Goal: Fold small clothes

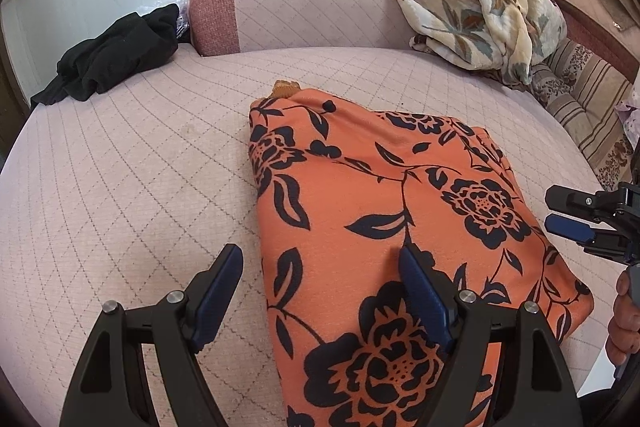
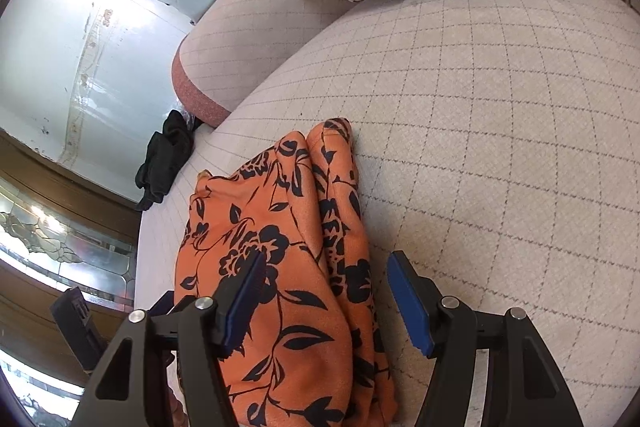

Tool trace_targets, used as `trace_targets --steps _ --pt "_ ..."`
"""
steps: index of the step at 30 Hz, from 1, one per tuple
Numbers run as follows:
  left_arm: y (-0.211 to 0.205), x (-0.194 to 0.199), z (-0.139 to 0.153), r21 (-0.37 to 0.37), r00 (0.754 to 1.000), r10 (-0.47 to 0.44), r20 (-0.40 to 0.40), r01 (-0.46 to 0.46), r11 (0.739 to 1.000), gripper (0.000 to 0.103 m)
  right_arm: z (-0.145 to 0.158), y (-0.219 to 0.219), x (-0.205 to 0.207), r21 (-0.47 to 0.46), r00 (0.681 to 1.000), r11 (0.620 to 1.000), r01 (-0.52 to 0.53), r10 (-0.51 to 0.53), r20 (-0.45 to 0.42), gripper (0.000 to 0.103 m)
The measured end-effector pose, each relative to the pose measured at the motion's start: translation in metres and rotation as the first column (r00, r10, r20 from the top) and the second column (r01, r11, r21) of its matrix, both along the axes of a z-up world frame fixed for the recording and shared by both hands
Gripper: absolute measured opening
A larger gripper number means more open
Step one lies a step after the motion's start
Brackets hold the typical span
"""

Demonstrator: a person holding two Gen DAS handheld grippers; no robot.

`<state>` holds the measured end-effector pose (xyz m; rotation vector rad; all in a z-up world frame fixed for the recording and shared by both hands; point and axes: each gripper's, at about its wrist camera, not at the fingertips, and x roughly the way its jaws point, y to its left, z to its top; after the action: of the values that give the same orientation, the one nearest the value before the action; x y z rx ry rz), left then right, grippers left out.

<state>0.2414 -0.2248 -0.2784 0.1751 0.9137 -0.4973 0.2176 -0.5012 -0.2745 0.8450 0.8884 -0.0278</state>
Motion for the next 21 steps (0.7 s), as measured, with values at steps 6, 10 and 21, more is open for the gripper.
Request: trace_targets --steps 6,10,21 --pt "0.0 0.0 -0.001 -0.007 1.0 0.0 -0.009 -0.001 1.0 0.081 -0.002 0.008 0.003 0.022 1.0 1.0 -0.017 0.017 -0.002 0.067" --pt "0.001 0.002 -0.002 -0.011 1.0 -0.004 -0.018 0.004 1.0 0.081 -0.002 0.014 0.006 0.022 1.0 0.999 -0.027 0.027 -0.005 0.067" --pt "0.0 0.004 -0.007 -0.057 0.995 -0.044 -0.085 0.04 0.998 0.083 -0.007 0.01 0.007 0.03 1.0 0.999 -0.02 0.02 -0.015 0.067"
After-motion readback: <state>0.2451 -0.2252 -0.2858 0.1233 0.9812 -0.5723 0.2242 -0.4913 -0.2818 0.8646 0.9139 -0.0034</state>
